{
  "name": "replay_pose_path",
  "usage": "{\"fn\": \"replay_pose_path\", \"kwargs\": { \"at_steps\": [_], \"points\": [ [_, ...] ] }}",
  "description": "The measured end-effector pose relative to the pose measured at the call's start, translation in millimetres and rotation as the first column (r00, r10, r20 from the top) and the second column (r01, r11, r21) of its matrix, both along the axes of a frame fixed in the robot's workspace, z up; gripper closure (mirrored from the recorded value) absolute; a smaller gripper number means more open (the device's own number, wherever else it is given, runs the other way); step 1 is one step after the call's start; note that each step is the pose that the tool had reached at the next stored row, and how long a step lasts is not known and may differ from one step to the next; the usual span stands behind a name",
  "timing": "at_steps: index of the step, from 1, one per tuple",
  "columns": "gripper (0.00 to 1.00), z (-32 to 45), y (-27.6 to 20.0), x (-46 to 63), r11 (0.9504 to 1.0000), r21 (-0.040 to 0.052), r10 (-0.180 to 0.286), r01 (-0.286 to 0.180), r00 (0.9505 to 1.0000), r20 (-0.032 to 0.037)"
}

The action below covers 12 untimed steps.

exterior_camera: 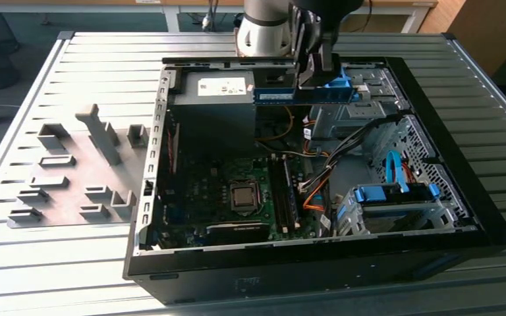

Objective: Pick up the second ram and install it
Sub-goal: 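Insert the second ram into the second slot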

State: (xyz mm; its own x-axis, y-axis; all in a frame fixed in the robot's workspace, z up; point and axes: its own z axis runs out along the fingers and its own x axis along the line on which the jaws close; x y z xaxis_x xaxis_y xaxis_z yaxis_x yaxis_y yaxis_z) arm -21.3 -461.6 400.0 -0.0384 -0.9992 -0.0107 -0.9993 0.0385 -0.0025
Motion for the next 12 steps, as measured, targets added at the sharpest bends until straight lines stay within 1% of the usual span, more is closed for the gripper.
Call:
{"fn": "replay_pose_path", "kwargs": {
  "at_steps": [10, 12],
  "points": [
    [0.86, 0.0, 0.0, 1.6, 1.0, -0.001, -0.001, 0.001, 1.0, 0.0],
    [0.86, -0.2, 0.0, 1.6, 0.9999, -0.0016, -0.015, 0.015, 0.9999, 0.0]
  ]
}}
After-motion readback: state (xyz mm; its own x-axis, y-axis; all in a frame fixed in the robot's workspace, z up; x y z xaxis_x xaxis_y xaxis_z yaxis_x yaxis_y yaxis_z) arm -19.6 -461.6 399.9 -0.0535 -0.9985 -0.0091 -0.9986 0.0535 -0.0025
